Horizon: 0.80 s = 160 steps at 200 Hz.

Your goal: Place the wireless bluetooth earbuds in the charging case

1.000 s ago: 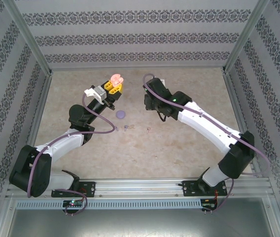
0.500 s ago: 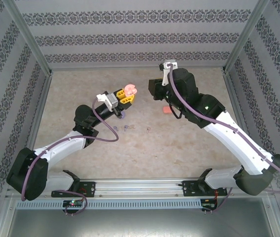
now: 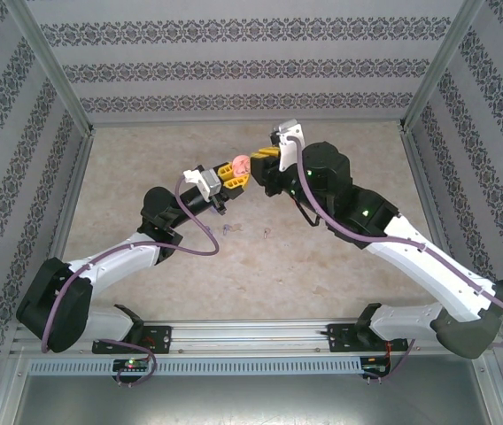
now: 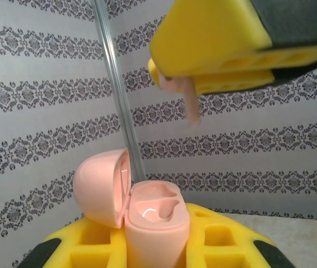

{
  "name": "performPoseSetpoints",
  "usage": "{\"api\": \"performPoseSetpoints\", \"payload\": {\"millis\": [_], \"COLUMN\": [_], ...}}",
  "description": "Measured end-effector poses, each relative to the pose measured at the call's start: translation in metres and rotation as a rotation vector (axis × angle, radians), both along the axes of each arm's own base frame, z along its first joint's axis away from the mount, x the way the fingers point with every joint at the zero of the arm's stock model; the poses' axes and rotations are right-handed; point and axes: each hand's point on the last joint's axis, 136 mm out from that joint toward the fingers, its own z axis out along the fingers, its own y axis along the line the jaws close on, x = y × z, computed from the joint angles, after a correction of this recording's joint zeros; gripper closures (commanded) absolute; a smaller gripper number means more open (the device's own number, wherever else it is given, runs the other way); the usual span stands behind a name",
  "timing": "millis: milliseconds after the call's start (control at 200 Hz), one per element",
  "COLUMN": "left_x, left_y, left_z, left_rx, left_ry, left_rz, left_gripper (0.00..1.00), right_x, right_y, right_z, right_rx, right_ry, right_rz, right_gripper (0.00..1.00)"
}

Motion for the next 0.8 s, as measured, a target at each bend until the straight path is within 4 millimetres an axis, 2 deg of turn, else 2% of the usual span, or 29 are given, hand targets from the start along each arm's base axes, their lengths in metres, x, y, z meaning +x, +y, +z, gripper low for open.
{"api": "performPoseSetpoints", "payload": {"millis": [125, 395, 530, 669, 799], "left_x": [0.0, 0.0, 0.001, 0.008, 0.016], "left_y": [0.0, 0.0, -0.001, 0.005, 0.011], "left_z": [0.0, 0.005, 0.005, 0.007, 0.006], "left_rx": [0.0, -0.005, -0.009, -0.03, -0.047], "left_ry": [0.0, -0.009, -0.006, 0.002, 0.017], "left_rz": [-0.001, -0.001, 0.008, 0.062, 0.11], "left_gripper": [1.0, 1.0, 1.0, 1.0, 1.0], "right_x": [0.0, -0.002, 0.0, 0.006, 0.016], "right_y": [0.004, 0.012, 0.01, -0.01, -0.052], "right_z": [-0.006, 0.0, -0.002, -0.023, -0.051], "right_rx": [0.003, 0.04, 0.045, 0.046, 0.058], "right_ry": [-0.002, -0.025, -0.029, 0.016, 0.08], "right_rz": [0.015, 0.042, 0.019, -0.07, -0.221], "right_gripper": [0.74, 0.74, 0.74, 0.73, 0.71]}}
